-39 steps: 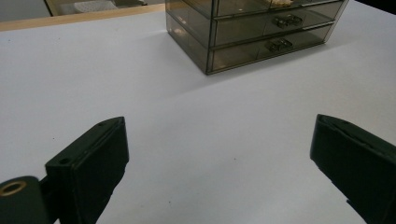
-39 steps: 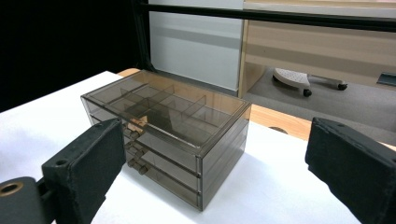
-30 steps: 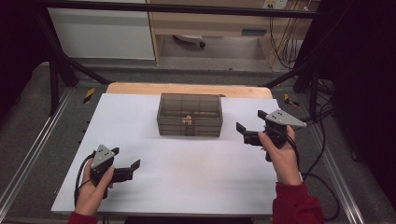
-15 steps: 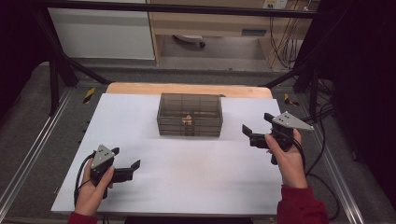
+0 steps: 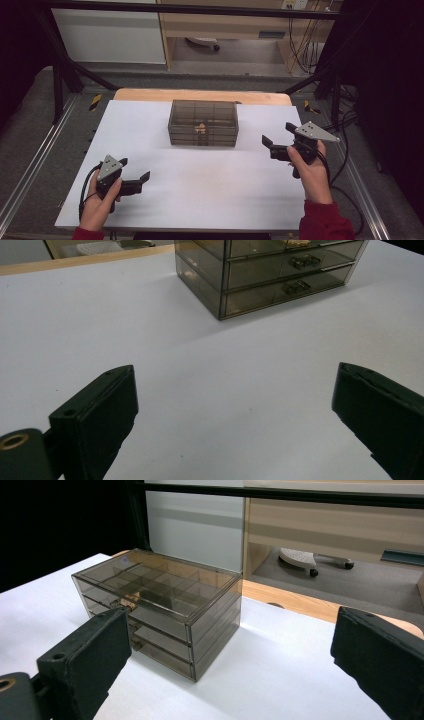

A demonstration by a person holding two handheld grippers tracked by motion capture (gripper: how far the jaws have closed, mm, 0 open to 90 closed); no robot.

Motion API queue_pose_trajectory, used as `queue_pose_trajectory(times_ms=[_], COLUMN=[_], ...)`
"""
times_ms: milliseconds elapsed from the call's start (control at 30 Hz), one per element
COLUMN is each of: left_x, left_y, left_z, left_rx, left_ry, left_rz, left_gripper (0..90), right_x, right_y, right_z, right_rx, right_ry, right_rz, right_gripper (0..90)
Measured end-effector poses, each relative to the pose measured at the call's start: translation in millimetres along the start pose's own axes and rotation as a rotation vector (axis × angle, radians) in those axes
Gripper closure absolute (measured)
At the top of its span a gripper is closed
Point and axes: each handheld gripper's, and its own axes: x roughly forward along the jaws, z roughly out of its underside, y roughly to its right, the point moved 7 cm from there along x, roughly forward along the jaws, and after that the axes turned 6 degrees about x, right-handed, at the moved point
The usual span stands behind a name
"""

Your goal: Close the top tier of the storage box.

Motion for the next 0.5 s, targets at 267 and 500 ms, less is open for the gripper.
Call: queue_pose_trajectory(times_ms=[267, 500], left_x=[-0.7, -0.9], left_y=[-1.0, -1.2], left_z=[0.0, 0.0], left_rx=[-0.002, -0.002], left_ry=[0.003, 0.001], left_rz=[-0.002, -0.002], left_gripper=[4.9, 4.9], right_x=[-2.6, -5.3], right_y=[1.9, 3.2], right_z=[4.0, 7.3], right_rx=[0.003, 0.003], right_ry=[-0.006, -0.009], right_rz=[0.005, 0.007], right_gripper=[3.4, 3.5])
